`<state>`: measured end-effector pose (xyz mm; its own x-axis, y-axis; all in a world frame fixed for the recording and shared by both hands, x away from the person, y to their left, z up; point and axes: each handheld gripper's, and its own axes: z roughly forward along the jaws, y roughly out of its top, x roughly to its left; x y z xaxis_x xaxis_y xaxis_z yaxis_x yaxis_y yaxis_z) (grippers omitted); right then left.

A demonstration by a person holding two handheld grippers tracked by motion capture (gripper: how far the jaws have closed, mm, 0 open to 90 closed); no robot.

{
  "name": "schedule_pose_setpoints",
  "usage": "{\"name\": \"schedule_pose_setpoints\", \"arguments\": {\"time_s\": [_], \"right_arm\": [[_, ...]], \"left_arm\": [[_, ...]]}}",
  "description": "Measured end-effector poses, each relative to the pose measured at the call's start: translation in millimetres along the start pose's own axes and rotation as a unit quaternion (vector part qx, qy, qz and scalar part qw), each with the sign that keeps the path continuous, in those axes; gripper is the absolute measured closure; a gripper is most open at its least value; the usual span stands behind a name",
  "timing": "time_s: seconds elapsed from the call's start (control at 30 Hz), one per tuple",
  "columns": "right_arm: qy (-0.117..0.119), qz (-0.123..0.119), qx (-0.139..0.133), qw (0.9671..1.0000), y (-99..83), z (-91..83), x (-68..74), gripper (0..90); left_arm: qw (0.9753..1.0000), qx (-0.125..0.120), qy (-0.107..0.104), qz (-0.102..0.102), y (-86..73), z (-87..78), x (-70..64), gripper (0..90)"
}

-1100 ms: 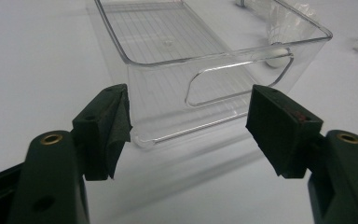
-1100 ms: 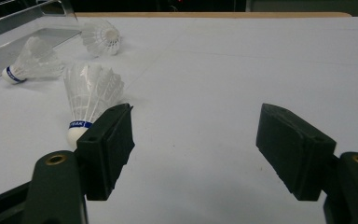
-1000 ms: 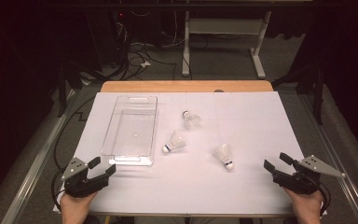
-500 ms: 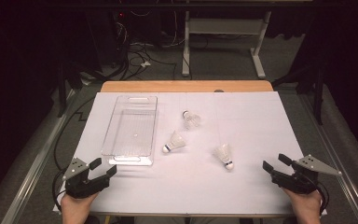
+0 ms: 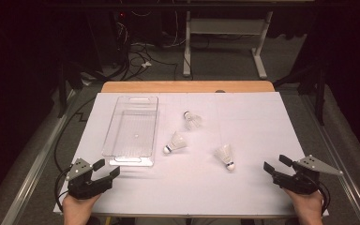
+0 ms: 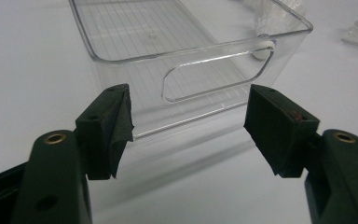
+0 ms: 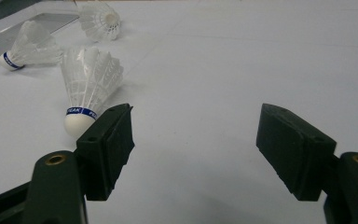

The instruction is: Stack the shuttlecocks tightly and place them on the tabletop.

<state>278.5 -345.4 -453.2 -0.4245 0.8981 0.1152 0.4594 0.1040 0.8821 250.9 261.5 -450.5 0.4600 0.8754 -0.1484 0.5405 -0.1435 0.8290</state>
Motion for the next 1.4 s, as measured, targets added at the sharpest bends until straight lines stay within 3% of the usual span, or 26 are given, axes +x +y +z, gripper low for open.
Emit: {"name": "schedule_pose_setpoints", "arguments": {"time_s": [0.3, 0.67, 1.4], "right_arm": [[0.0, -0.003, 0.0, 1.0, 0.1, 0.1, 0.2, 26.9], [0.002, -0.008, 0.009, 0.9999, 0.4, 3.2, 2.2, 27.1], [-0.004, -0.011, 0.013, 0.9998, 0.2, 3.3, 2.5, 27.0]], "left_arm": [[0.9999, 0.007, -0.008, 0.008, 2.9, 0.8, -6.8, 33.6], [0.9989, 0.024, -0.035, 0.02, 3.6, 6.2, -18.6, 33.7], [0.9967, 0.036, -0.058, 0.044, 9.8, 19.3, -37.5, 34.5]]}}
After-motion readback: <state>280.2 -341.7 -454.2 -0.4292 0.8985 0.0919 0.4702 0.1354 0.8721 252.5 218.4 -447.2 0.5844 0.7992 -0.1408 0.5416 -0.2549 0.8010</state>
